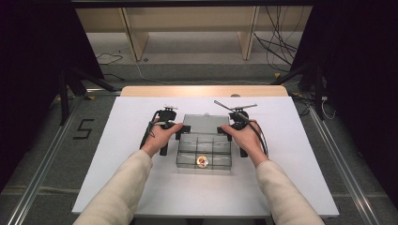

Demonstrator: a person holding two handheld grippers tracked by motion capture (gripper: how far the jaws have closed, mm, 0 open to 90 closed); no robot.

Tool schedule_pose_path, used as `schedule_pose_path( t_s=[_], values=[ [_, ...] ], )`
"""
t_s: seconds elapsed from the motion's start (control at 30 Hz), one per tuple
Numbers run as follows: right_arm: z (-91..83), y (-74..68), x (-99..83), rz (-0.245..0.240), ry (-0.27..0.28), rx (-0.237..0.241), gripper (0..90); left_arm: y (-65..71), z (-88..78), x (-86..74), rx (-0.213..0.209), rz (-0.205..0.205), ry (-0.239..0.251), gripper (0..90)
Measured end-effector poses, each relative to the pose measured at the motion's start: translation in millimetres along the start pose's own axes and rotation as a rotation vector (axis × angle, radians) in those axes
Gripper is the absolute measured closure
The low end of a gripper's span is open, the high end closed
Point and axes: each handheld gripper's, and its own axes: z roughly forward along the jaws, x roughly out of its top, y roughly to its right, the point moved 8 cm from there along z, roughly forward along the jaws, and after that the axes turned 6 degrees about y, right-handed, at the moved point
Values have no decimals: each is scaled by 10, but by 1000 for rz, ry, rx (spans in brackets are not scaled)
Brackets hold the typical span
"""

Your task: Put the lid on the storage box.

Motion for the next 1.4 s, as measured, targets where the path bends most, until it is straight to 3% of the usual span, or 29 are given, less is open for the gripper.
schedule_pose_path(
  t_s=[0.17, 0.5, 0.8, 0.93, 1.13, 1.4],
  values=[
    [19, 22, -2, 45, -22, 25, 367, 37, 17, -8, -32, -32, -4, 454],
    [33, 33, -34, 175, -58, 89, 387, 41, 20, -8, -25, -48, -2, 474],
    [-1, 53, -35, 219, -70, 108, 455, 31, -1, -16, -32, -63, 2, 501],
    [-38, 85, -11, 216, -50, 109, 537, 28, -27, -7, -37, -55, 4, 524],
    [-123, 111, 37, 169, -11, 105, 661, 39, -60, -4, -66, -40, 15, 550],
    [-199, 137, 63, 151, 11, 126, 762, 27, -115, 26, -76, -14, 36, 627]
  ],
)
